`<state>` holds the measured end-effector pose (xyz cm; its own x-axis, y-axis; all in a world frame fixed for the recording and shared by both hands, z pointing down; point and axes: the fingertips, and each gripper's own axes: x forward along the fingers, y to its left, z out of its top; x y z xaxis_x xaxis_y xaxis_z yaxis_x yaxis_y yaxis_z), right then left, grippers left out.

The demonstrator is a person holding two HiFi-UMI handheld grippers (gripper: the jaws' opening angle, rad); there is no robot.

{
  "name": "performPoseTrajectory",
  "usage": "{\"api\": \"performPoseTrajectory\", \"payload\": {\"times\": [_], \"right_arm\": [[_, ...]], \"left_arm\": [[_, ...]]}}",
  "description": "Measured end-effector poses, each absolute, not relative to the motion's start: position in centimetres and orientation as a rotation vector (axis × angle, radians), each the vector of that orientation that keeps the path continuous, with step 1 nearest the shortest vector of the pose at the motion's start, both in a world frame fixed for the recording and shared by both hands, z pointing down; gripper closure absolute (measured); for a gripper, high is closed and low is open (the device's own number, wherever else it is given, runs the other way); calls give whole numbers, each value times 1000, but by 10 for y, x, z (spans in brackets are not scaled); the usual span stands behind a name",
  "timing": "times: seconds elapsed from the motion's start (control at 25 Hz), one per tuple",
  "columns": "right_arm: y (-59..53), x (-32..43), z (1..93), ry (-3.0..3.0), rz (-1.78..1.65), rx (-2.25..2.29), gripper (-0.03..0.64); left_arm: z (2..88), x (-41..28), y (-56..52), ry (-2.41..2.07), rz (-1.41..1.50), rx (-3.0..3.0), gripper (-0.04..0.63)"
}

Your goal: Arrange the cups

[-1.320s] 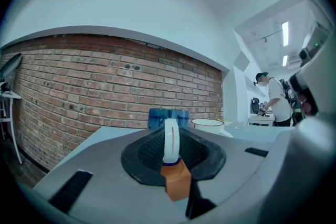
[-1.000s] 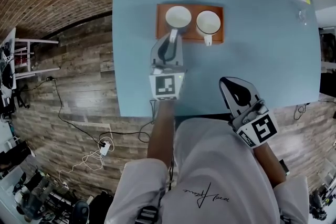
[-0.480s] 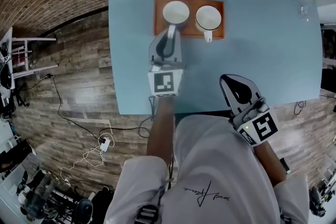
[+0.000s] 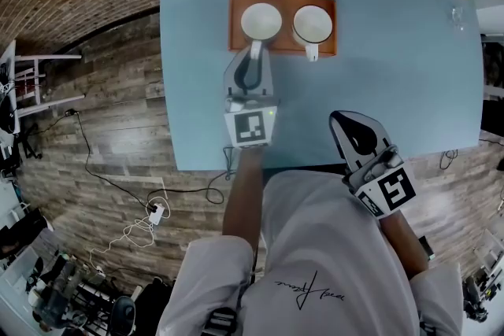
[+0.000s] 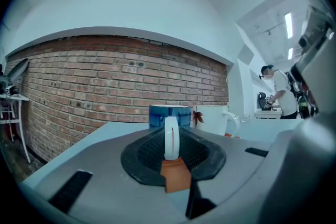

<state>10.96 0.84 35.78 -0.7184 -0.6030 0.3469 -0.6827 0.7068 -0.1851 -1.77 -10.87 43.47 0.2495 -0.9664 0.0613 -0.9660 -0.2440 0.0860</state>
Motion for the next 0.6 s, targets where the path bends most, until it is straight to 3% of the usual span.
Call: {"api": "performPoseTrajectory", "payload": {"times": [0.6], "right_arm": [[11,116,358,-2654,443,1023,595]], "left_arm": [[434,-18,-107,-1916,61,2378,537]]}}
